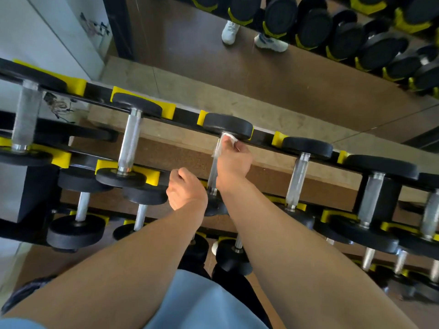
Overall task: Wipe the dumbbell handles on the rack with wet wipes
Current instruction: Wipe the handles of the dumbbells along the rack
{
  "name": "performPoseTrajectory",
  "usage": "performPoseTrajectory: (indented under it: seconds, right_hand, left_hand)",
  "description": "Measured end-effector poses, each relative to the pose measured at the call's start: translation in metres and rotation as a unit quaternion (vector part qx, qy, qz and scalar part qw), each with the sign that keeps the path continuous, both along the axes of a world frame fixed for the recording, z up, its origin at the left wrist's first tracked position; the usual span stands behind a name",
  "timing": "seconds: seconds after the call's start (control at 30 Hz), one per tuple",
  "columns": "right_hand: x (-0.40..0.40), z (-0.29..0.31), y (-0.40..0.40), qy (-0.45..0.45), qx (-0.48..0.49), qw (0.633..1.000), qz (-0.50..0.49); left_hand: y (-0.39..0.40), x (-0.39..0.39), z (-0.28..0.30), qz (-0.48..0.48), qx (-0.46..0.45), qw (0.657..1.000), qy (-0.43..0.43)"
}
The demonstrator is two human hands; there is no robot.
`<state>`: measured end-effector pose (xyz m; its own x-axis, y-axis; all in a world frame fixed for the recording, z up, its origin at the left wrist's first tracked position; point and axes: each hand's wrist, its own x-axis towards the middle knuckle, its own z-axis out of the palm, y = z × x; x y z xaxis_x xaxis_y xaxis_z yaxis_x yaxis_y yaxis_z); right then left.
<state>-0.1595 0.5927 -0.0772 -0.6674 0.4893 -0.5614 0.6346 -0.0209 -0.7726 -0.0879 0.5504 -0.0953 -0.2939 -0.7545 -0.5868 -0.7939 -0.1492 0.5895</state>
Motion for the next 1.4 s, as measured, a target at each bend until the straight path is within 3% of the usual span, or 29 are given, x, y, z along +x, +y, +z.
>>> performPoseTrajectory:
  seconds: [0.13, 0.2, 0.33, 0.43, 0.5, 0.67, 0.77, 0.8, 0.83, 0.87, 0.93, 1.0, 1.1, 1.27, 1.33, 1.4]
  right_hand:
    - [0.004, 0.004, 0.004, -0.026, 0.009, 0.998, -0.049]
    - [0.005, 0.003, 0.005, -0.013, 0.029, 0.999, -0.036]
    - [0.007, 0.010, -0.005, -0.015, -0.027, 0.999, 0.032]
    - [0.002, 0.010, -0.002, -0.017, 0.035, 0.996, 0.079]
    - [0.008, 0.007, 0.004, 0.006, 0.127, 0.982, 0.136]
    - [0.045, 0.014, 0.035, 0.020, 0.287, 0.883, 0.371]
    - [0.058, 0.030, 0.050, -0.066, 0.326, 0.760, 0.559]
    - [0.055, 0.035, 0.055, -0.101, 0.299, 0.757, 0.572]
    - [0.050, 0.045, 0.057, -0.131, 0.253, 0.782, 0.554]
    - [0.041, 0.052, 0.058, -0.148, 0.196, 0.833, 0.495]
    - [0.015, 0.057, 0.058, -0.110, 0.132, 0.934, 0.314]
    - [-0.003, 0.052, 0.048, -0.071, 0.138, 0.954, 0.256]
    - [0.011, 0.037, 0.032, -0.060, 0.224, 0.894, 0.385]
    - [0.061, 0.029, 0.055, -0.135, 0.342, 0.675, 0.640]
    - [0.059, 0.044, 0.058, -0.103, 0.356, 0.659, 0.655]
    - [0.043, 0.061, 0.054, 0.039, 0.399, 0.685, 0.608]
  left_hand:
    - [-0.001, 0.000, -0.002, -0.008, 0.001, 1.000, 0.002]
    - [-0.001, 0.000, -0.003, -0.006, 0.002, 1.000, 0.005]
    - [-0.001, 0.001, -0.002, -0.008, -0.001, 1.000, 0.007]
    - [-0.001, 0.000, -0.001, -0.007, 0.001, 1.000, 0.012]
    - [-0.001, 0.001, -0.001, -0.006, 0.001, 1.000, 0.011]
    - [-0.003, 0.001, 0.001, -0.025, 0.001, 1.000, 0.001]
    - [-0.003, 0.001, -0.001, -0.033, -0.002, 0.999, 0.003]
    - [-0.003, 0.002, -0.001, -0.034, -0.001, 0.999, 0.003]
    - [-0.003, 0.003, -0.001, -0.034, 0.002, 0.999, 0.005]
    - [-0.003, 0.003, -0.001, -0.033, 0.004, 0.999, 0.006]
    - [-0.003, 0.003, -0.001, -0.031, 0.007, 0.999, 0.011]
    - [-0.003, 0.003, 0.000, -0.028, 0.008, 0.999, 0.012]
    - [-0.004, 0.004, 0.000, -0.031, 0.007, 0.999, 0.010]
    - [-0.004, 0.002, 0.003, -0.023, 0.011, 1.000, -0.001]
    - [-0.003, 0.004, 0.004, -0.022, 0.013, 1.000, 0.007]
    - [-0.002, 0.004, 0.004, -0.013, 0.016, 1.000, 0.012]
